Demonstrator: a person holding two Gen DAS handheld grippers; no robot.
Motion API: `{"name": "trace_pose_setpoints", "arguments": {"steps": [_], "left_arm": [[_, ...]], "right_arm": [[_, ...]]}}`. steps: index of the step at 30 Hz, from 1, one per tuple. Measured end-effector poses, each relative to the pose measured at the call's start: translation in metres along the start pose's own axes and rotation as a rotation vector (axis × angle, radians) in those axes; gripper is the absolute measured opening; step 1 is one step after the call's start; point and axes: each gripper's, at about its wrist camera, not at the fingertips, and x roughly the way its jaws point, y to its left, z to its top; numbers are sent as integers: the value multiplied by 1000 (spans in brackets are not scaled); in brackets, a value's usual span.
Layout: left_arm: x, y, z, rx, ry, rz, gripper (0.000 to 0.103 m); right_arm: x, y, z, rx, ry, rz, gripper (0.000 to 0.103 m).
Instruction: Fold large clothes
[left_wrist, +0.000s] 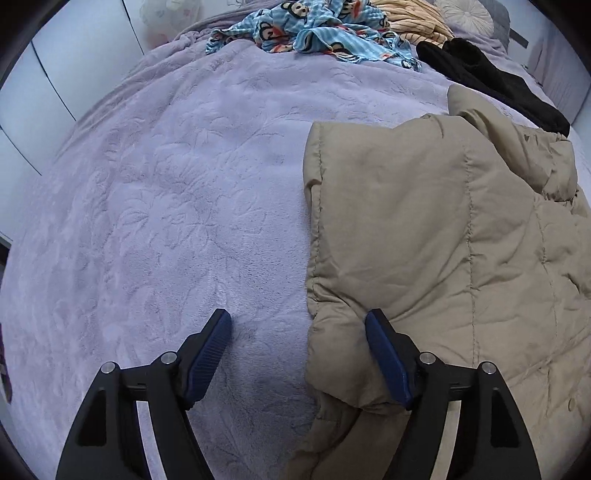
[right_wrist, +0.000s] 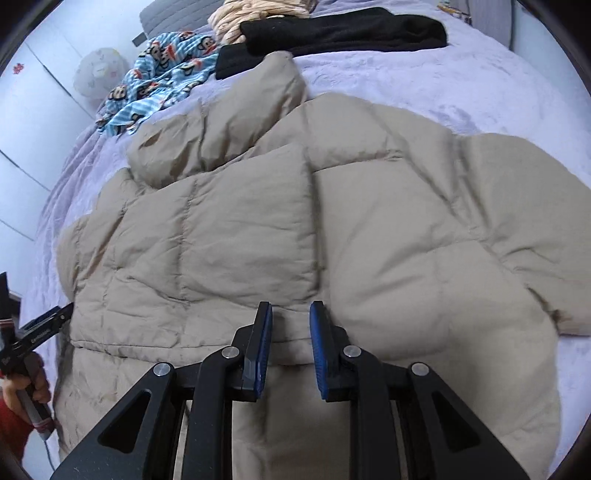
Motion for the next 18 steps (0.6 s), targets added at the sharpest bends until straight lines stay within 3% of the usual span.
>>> {"name": "trace_pose_setpoints", "arguments": {"steps": [1,3,5,6,7,11,16,18], "left_arm": [[-7,-1,0,3,-4,1,77],[-21,-5,0,3,-20,-16,77],[-34,-14,-1,12,-19,-29,77],[-40,-20,-3,19,-14,-37,77],[-45,-26,-4,27,-10,-45,77],[-67,-64,-14,69,10,-97,77],[-84,-116,-27,108,33,-166,77],[-88,-136,-32,117,42,-188,90]], "right_arm": [[-6,-9,-1,20,-2,-16,24],[-22,-31,-4,102,0,62,24],[-34,-49,-12,168,21,136,42],[-38,-53,-17,186,29,147,59],[-44,-59,-24,204,33,160,62],[-57,-74,-48,261,68,213,63],[-64,-87,-66,314,66,272,80],[-69,-93,-69,320,60,275,80]]}}
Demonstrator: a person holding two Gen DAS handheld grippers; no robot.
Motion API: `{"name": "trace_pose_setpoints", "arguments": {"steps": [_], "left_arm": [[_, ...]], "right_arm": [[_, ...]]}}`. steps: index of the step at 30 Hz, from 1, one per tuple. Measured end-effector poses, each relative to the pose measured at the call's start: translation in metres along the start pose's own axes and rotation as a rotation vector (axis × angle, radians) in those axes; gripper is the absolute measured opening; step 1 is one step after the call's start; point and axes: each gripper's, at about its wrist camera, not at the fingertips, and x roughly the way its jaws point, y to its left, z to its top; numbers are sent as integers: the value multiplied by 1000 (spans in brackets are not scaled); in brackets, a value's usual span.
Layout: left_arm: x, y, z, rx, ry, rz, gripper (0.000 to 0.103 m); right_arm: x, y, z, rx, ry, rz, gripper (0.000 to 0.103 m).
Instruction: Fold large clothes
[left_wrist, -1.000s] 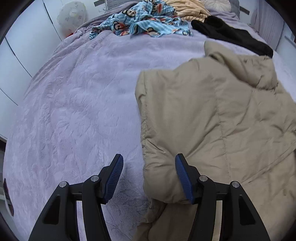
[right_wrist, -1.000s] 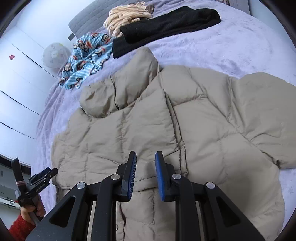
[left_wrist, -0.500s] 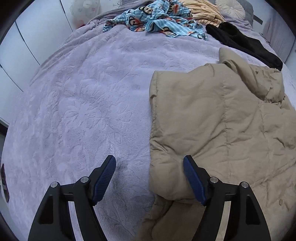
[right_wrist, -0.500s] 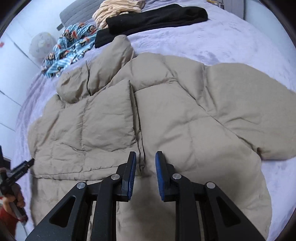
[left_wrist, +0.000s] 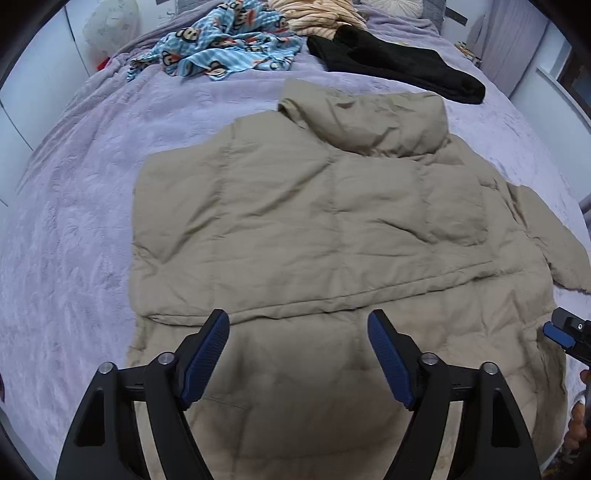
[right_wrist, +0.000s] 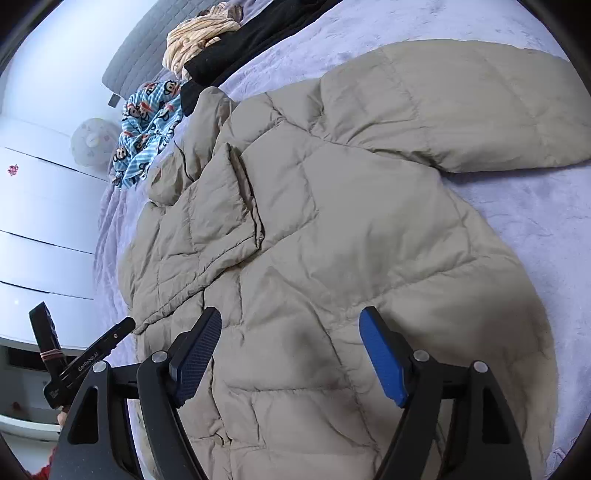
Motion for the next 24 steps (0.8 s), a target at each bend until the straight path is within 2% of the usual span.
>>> {"name": "trace_pose_setpoints", "arguments": {"steps": [1,3,11,12,13,14,20,24], "left_arm": [[-1,-9,-1,1,-5,0,103],[-4,-30,-3,15,-23,-3,103],[7,-98,0,80,31,-42,103],[9,-108,1,92,42,-53,103],[11,-117,2,104,54,-63,103],[12,-125,2,113,58,-66,103],[20,-170,5,168,67,-56,103],[34,-188,6,204,117,-55,103]], "right_arm": [[-5,-4,0,5,-4,4,80],[-13,-12,0,17,-16,6,80],[-52,-71,8,92,-74,15,81],[-57,-79,10,106,-85,17,85],[-64,-90,13,123,-102,21,96],[-69,-99,16,138,-118,26,103],[-96,-161,35,294,-186,112,103],[-115,-204,51,402,-260,104,103]]}}
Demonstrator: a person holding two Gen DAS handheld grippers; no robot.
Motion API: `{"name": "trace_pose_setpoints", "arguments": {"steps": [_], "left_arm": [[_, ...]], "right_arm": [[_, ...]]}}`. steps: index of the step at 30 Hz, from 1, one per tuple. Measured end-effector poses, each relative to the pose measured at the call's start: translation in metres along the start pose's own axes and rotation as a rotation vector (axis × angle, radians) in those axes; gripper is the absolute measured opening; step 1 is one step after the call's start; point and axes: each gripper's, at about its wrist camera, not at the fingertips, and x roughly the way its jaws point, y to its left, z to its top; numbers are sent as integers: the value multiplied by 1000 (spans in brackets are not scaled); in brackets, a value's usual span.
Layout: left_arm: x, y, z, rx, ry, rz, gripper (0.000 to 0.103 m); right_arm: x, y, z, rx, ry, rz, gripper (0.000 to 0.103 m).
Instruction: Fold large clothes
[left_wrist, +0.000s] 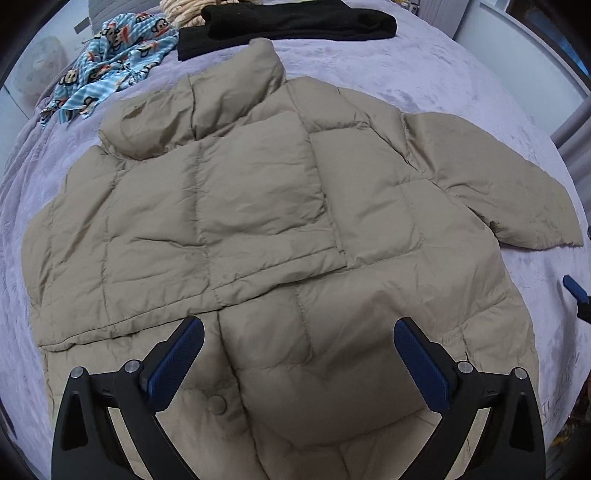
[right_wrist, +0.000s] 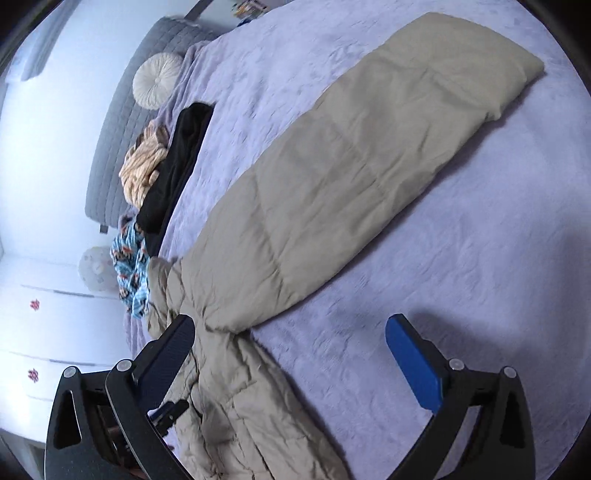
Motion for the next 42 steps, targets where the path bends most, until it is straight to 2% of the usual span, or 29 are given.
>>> {"name": "trace_pose_setpoints", "arguments": {"steps": [2,6,14,15,16,17,19,20,21,22,27,31,34,36,39,42], "left_arm": [[3,-5,0,3,12,-9,103],[1,-15,4,-1,-6,-29,103],[-3,-28,17,-15,-43,-15,103],[-5,-29,19,-14,-53,-12,103],[-7,-30,20,-14,-62,-12,103],[-8,-30,21,-15,-70,-13,103],[-9,-27,24,-20,-73,-12,103],[-10,-25,25,-26,-74,-11,103],[-11,-23,26,-33,-78,-9,103],[-12,-19,27,-40,-83,-5,103],[-26,10,31,-95,-125,28,103],[-38,44,31,-165,-155,38,103],[-48,71,26,-202,-188,66,103],[-51,90,20,-227,-203,90,103],[-51,120,8,-275,-209,119,103],[-46,148,-6,-329,-203,129,103]], "right_arm": [[-7,-19,17,68,-31,1,103],[-13,-62,48,242,-91,57,103],[-1,-103,85,494,-186,269,101],[3,-105,89,526,-189,293,94],[7,-106,91,552,-186,312,75],[11,-107,94,577,-173,327,64],[22,-107,96,616,-153,406,35],[25,-106,97,617,-150,439,27],[25,-100,99,598,-153,457,17],[23,-95,100,573,-156,465,14],[11,-33,108,346,-136,508,13],[15,50,102,102,-79,498,13],[33,125,84,-107,-15,475,13],[52,182,58,-281,30,434,13],[90,243,0,-478,114,383,13],[141,279,-60,-619,229,325,13]]}}
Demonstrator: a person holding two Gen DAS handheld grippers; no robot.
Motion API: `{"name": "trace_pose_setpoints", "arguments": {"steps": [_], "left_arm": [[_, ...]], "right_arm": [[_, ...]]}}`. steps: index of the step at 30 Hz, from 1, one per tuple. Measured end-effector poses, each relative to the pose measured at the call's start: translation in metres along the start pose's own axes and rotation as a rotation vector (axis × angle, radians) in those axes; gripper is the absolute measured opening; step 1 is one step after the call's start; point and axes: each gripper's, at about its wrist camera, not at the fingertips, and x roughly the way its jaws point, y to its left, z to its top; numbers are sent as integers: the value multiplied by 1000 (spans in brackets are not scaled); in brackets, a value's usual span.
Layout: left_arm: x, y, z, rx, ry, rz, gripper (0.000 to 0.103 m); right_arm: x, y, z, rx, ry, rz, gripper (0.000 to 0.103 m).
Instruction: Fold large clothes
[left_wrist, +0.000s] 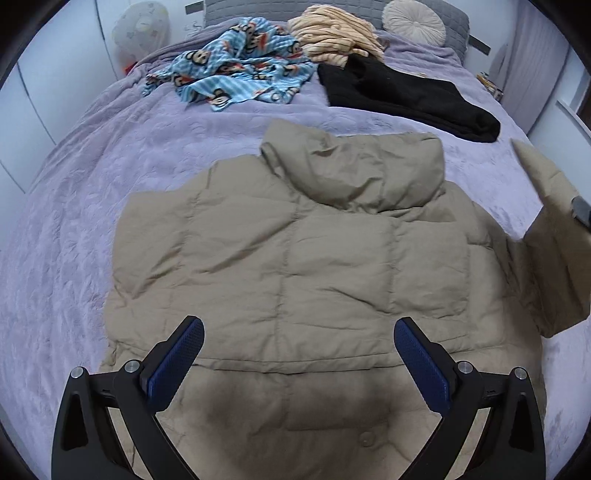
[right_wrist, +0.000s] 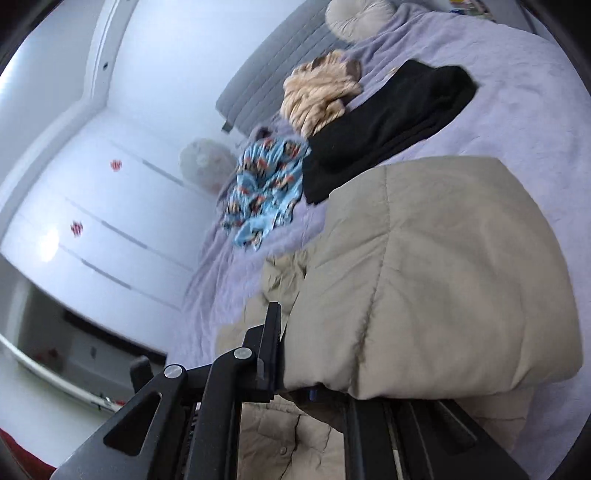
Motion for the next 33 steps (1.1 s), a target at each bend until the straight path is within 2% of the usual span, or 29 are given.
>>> {"name": "trace_pose_setpoints", "arguments": {"steps": [3,6,12,15,17,18,19,21,23,26,29,31,33], "left_arm": [[8,23,-5,-17,0,29,103],[16,37,-8,-16,-2,40,103],[38,45,-9,-30,40,-3,103],[42,38,-6,-20,39,-33,103],[42,33,-3,-7,33,-49,103],[43,31,-1,0,32,-58,103],[43,30,1,5,29,-65,103],[44,31,5,8,25,-77,103],[44,34,9,4,17,-74,103],[45,46,14,-35,10,-86,103],[45,60,15,-77,9,-118,103],[42,70,15,-97,-4,-145,103],[37,81,16,-124,-24,-197,103]], "right_arm": [[64,14,-31,-25,129,-34,13],[109,-2,-57,10,216,-95,13],[148,-47,-73,176,287,-179,13],[146,-51,-71,209,303,-183,15],[133,-42,-68,204,311,-191,25],[123,-35,-67,202,304,-187,40],[111,-26,-66,195,287,-174,60],[86,-17,-63,183,231,-178,74],[70,-16,-62,207,179,-194,75],[40,-39,-64,343,85,-196,75],[31,-59,-57,444,15,-178,72],[33,-59,-48,444,-25,-187,24],[41,-45,-40,376,-22,-188,19]]}}
